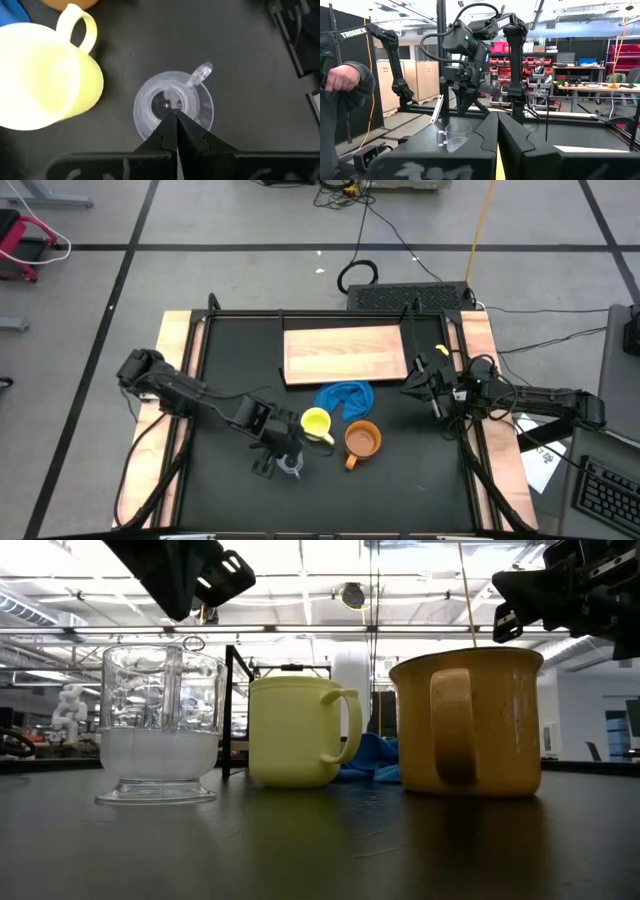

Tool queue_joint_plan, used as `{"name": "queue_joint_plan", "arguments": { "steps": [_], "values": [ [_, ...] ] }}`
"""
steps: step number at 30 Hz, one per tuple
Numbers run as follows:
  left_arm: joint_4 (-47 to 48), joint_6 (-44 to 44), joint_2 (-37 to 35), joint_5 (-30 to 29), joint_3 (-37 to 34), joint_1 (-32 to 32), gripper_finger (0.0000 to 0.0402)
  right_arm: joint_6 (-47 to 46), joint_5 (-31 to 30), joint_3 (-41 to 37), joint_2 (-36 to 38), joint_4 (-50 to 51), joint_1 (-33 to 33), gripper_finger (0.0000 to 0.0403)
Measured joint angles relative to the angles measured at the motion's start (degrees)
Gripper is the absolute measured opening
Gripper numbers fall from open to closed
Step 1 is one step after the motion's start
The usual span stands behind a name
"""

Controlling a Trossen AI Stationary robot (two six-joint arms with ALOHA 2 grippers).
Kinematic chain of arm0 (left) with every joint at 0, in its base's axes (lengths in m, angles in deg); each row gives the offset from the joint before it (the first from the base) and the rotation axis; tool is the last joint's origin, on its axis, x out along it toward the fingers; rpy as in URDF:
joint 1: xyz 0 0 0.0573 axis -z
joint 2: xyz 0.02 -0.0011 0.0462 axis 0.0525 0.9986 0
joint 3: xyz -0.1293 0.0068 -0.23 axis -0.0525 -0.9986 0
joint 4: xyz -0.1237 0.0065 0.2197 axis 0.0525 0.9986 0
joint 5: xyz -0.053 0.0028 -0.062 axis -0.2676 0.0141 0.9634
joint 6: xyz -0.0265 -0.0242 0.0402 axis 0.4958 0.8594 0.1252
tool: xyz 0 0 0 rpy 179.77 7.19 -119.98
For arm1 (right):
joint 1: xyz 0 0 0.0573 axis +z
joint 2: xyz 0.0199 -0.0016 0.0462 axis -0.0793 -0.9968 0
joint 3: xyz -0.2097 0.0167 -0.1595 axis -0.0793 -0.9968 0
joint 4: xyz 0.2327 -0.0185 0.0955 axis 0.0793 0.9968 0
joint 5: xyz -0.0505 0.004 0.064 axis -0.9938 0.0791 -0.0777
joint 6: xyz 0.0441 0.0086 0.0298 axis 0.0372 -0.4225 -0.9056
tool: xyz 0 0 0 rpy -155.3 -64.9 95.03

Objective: Stack small to large cups/mugs on shelf
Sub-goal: Put the transparent mug onto the shelf

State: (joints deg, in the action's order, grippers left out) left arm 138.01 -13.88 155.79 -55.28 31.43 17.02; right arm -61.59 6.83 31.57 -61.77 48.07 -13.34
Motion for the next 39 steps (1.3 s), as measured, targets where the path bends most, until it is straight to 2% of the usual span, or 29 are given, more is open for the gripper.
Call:
{"name": "queue_joint_plan", "arguments": {
  "steps": [6, 10, 22, 26, 29, 39],
  "values": [
    [0.85, 0.19, 0.01, 0.89, 0.00, -1.52, 0.0006, 0.00, 0.00, 0.00, 0.00, 0.08, -0.02, 0.0000],
    [1.35, 0.39, -0.13, 0.87, 0.00, -2.03, 0.0031, 0.00, 0.01, 0.00, 0.00, 0.73, 0.00, 0.0000],
    [0.85, 1.37, -0.15, 0.35, -0.02, -2.44, 0.0193, 0.00, 0.00, 0.00, -0.02, 1.29, 0.00, 0.0000],
    [-1.30, 1.34, -0.15, 0.29, -0.04, -3.21, 0.0228, 0.00, 0.01, 0.01, -0.02, 1.29, -0.01, 0.0000],
    [-1.81, 1.09, 0.07, 0.63, -0.07, -3.68, 0.0238, 0.00, 0.00, 0.02, -0.02, 1.29, -0.02, 0.0000],
    [-2.24, 2.14, 0.15, 1.54, -1.72, -4.02, 0.0234, 0.00, 0.00, 0.02, -0.02, 1.31, 0.00, 0.0000]
  ]
}}
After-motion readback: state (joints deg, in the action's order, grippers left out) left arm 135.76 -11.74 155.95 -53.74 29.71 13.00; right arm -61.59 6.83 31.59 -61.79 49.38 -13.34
